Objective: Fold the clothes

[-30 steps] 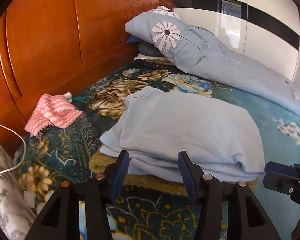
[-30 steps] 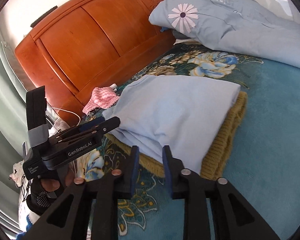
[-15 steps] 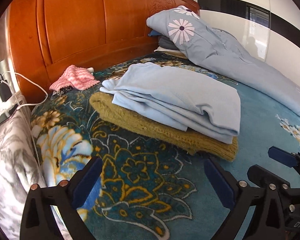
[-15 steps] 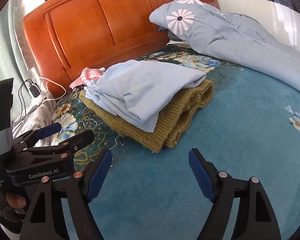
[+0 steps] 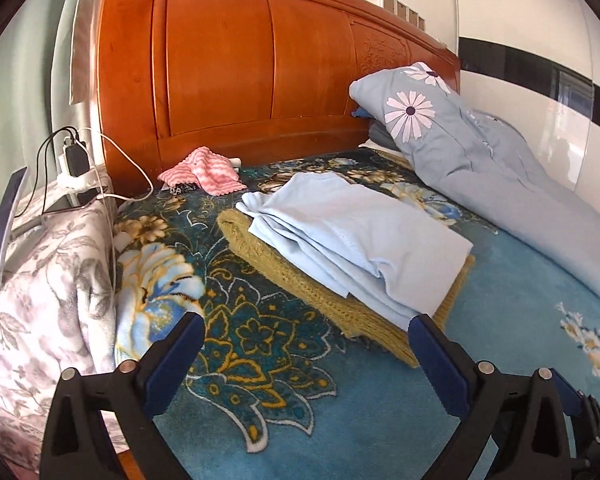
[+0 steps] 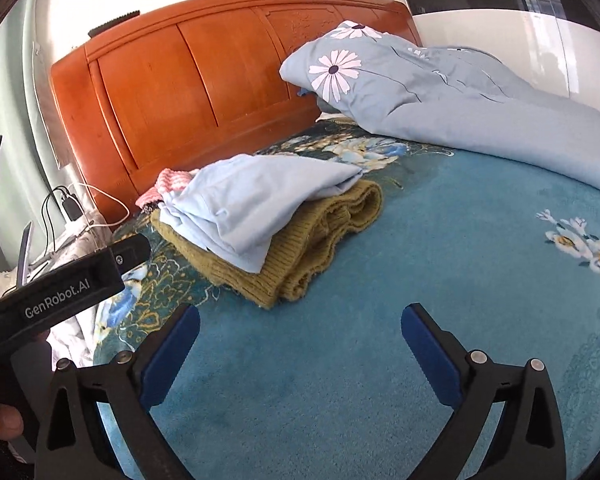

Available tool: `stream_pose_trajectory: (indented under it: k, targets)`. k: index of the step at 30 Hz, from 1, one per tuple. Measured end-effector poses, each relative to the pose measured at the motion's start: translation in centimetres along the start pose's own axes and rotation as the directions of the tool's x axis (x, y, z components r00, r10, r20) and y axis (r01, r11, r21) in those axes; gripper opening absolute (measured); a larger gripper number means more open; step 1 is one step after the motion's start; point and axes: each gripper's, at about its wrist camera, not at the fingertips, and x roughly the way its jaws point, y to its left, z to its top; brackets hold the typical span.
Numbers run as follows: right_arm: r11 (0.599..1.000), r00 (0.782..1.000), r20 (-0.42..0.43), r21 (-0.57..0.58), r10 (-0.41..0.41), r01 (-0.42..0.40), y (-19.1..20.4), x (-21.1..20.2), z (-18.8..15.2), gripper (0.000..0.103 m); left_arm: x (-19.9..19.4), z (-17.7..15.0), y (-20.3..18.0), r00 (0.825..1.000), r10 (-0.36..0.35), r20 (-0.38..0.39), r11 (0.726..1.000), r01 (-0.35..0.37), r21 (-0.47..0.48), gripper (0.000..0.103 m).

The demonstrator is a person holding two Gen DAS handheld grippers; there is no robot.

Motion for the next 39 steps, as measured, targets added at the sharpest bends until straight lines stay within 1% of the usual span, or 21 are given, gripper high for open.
stream_pose_trajectory:
  k: [2, 4, 7, 10, 13, 16, 17, 21, 26, 32, 34, 37, 39]
  targets:
    - [1.000, 1.000, 0.013, -0.007, -0.010, 0.010, 0.1, -0.2, 0.1, 0.101, -0.1, -0.6, -0.1, 1.000, 0.013, 0.000, 1.000, -0.013, 0.004, 0.103]
    - [1.000, 1.000, 0.012, -0.012, -0.015, 0.015, 0.3, -0.2, 0.1, 0.101, 0.2, -1.3, 0.3, 0.999, 0.034, -0.020, 0.999, -0.035, -0.024, 0.103]
    - [0.998, 0.999, 0.013, -0.039, -0.042, 0.043, 0.6, -0.4, 0.1, 0.102, 0.5, -1.6, 1.1, 0.998, 0.008, -0.061, 0.999, -0.011, -0.052, 0.103]
    - [0.998, 0.999, 0.027, -0.046, -0.040, 0.041, 0.8, -0.9, 0.3, 0.102, 0.1, -1.7, 1.3, 0.999, 0.005, -0.049, 0.998, -0.007, -0.055, 0.103]
    - [0.999, 0.999, 0.037, -0.047, -0.021, 0.022, 1.0, -1.5, 0.4, 0.102, -0.3, -1.8, 1.3, 0.999, 0.025, -0.026, 0.999, -0.026, -0.038, 0.103]
    - [0.997, 0.996, 0.044, -0.015, 0.074, -0.073, 1.0, -2.0, 0.6, 0.102, -0.3, -2.0, 1.1, 0.999, 0.019, -0.028, 1.000, -0.020, -0.020, 0.103]
    - [0.996, 0.995, 0.047, -0.011, 0.085, -0.085, 1.1, -2.0, 0.6, 0.102, -0.2, -2.1, 1.0, 0.999, 0.025, -0.031, 1.000, -0.025, -0.017, 0.103]
    - [0.998, 0.997, 0.041, -0.023, 0.059, -0.058, 1.3, -1.8, 0.5, 0.102, -0.1, -2.2, 0.9, 0.998, 0.046, -0.034, 0.999, -0.046, -0.002, 0.103]
    - [0.996, 0.995, 0.040, -0.021, 0.088, -0.087, 1.6, -1.7, 0.4, 0.102, 0.0, -2.3, 1.4, 0.998, 0.043, -0.037, 0.999, -0.043, -0.009, 0.103]
    - [0.995, 0.996, 0.032, -0.044, 0.086, -0.085, 2.1, -1.5, 0.3, 0.102, 0.1, -2.3, 1.8, 0.999, 0.035, -0.033, 0.999, -0.035, -0.003, 0.103]
    - [0.995, 0.995, 0.029, -0.041, 0.092, -0.091, 2.1, -1.4, 0.3, 0.102, 0.1, -2.3, 1.9, 0.999, 0.039, -0.030, 0.999, -0.039, 0.000, 0.103]
    - [0.995, 0.996, 0.023, -0.042, 0.091, -0.090, 2.2, -1.3, 0.2, 0.102, -0.1, -2.4, 1.7, 0.998, 0.064, -0.015, 0.998, -0.064, 0.013, 0.103]
    - [0.995, 0.996, 0.022, -0.043, 0.090, -0.089, 2.3, -1.2, 0.1, 0.102, -0.1, -2.4, 1.8, 0.998, 0.066, -0.011, 0.998, -0.065, 0.013, 0.103]
